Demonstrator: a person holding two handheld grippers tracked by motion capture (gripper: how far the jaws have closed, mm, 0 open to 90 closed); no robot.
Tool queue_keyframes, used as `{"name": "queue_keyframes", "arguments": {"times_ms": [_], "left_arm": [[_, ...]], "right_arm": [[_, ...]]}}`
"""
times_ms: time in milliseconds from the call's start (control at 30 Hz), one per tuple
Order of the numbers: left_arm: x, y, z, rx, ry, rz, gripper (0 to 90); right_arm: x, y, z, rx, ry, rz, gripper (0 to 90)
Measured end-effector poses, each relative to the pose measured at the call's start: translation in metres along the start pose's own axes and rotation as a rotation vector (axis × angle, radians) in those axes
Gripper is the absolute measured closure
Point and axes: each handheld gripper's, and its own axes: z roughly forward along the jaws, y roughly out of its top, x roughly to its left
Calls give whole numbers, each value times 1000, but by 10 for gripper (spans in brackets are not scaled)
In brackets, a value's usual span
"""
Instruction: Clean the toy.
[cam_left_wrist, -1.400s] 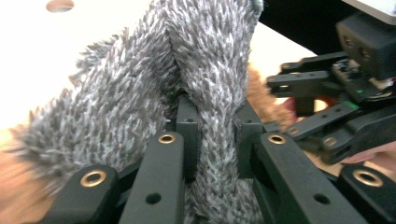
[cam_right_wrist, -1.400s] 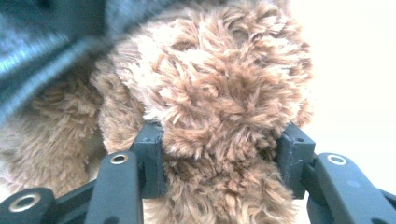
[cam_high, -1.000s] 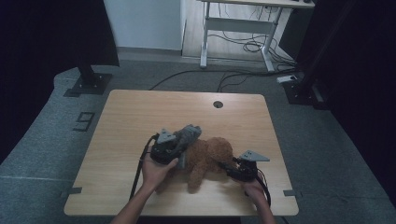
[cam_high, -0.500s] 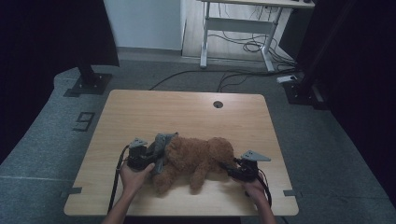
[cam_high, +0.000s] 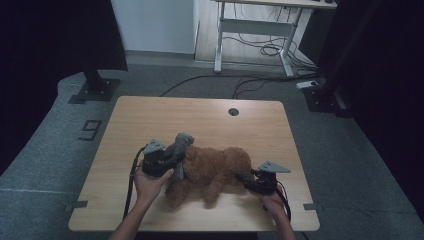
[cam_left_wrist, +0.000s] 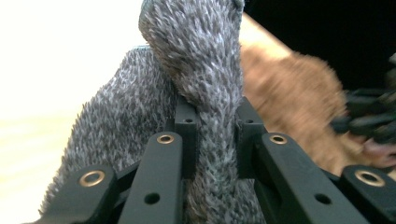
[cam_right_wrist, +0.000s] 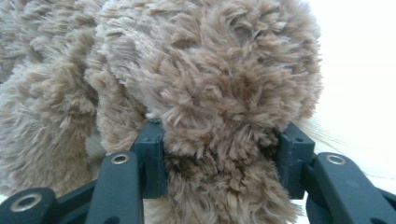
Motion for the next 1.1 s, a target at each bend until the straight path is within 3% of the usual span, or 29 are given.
{"name": "queue_keyframes", "arguments": {"times_ms": [133, 267, 433, 567, 633, 700, 733, 800, 933, 1000, 1100], "left_arm": [[-31, 26, 12, 17, -37, 96, 759], [-67, 44, 44, 64, -59, 173, 757], [-97, 55, 95, 144, -73, 198, 756], [-110, 44, 133, 231, -49, 229, 756], [-108, 31, 146, 269, -34, 243, 755], [-103, 25, 147, 248, -45, 220, 760], [-99, 26, 145, 244, -54, 192, 761], [-94, 28, 139, 252, -50, 176, 762], [-75, 31, 124, 270, 29, 174, 761], [-61, 30, 115, 266, 19, 129, 761], [-45, 28, 101, 249, 24, 103, 759]], "right_arm": [[2, 1, 1, 4, -13, -12, 474], [4, 2, 0, 8, -18, -22, 474], [10, 4, 0, 16, -45, -65, 473], [12, 5, 0, 20, -56, -88, 474], [12, 5, 0, 23, -56, -87, 474], [11, 4, 1, 38, -61, -90, 474], [11, 3, 1, 37, -56, -86, 474], [11, 4, 1, 36, -54, -91, 476], [12, 4, 1, 33, -56, -92, 478], [13, 4, 1, 31, -52, -95, 479], [15, 5, 2, 32, -54, -106, 481]]}}
